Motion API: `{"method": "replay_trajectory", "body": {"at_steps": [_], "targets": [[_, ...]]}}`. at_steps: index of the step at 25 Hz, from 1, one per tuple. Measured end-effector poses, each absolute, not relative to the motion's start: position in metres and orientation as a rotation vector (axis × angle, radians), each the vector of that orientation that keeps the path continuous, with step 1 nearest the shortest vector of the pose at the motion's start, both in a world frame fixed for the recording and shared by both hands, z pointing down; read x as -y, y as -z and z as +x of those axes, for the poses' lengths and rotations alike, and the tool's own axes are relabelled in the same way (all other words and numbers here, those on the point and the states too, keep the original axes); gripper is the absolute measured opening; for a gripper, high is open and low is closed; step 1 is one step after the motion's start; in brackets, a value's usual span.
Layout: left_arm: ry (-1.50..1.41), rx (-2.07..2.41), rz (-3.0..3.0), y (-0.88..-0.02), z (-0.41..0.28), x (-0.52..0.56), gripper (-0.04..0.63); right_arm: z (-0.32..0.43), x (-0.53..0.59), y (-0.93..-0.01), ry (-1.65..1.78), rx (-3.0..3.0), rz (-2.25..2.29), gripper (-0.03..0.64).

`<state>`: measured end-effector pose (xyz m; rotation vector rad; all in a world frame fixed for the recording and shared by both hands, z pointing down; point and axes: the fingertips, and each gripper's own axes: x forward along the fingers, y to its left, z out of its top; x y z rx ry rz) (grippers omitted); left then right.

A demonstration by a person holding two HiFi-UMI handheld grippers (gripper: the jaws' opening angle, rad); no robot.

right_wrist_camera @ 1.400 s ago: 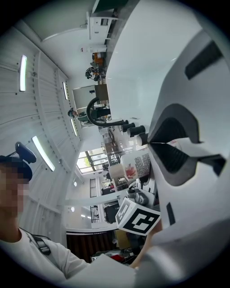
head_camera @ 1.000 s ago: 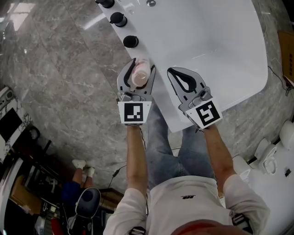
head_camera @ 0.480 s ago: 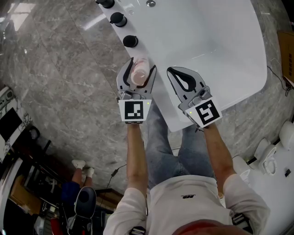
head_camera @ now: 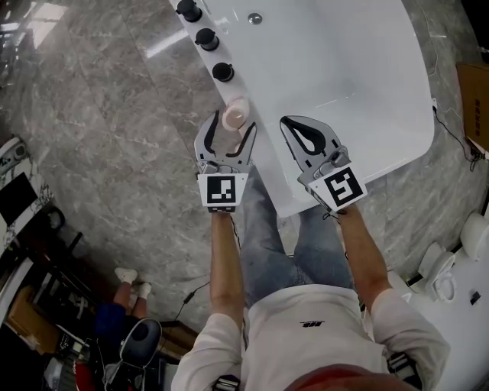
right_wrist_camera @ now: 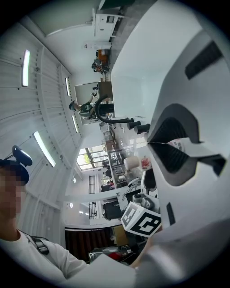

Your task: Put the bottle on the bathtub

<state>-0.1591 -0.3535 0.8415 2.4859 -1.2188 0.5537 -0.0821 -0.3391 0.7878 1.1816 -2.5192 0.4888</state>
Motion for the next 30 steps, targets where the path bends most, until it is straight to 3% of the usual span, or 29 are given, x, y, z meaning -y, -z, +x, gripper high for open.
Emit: {"method": "replay_trajectory", "body": {"at_steps": [13, 25, 30], "targets": [[-0.464, 1.330, 2.450, -0.701, -0.162, 0.321, 0.302, -0.088, 0.309, -0.669, -0.436, 2.568, 1.119, -0.005], [-0.322, 1.380, 2.567, -0.544, -0.153, 0.283, 0.159, -0.080, 0.279, -0.534, -0.288, 2.668, 1.107, -0.006], [-0.257, 1.412, 2.586, -0.501, -0.143, 0.258, 0.067, -0.069, 0.262, -0.493, -0.263, 2.707, 1.123, -0.006]]}}
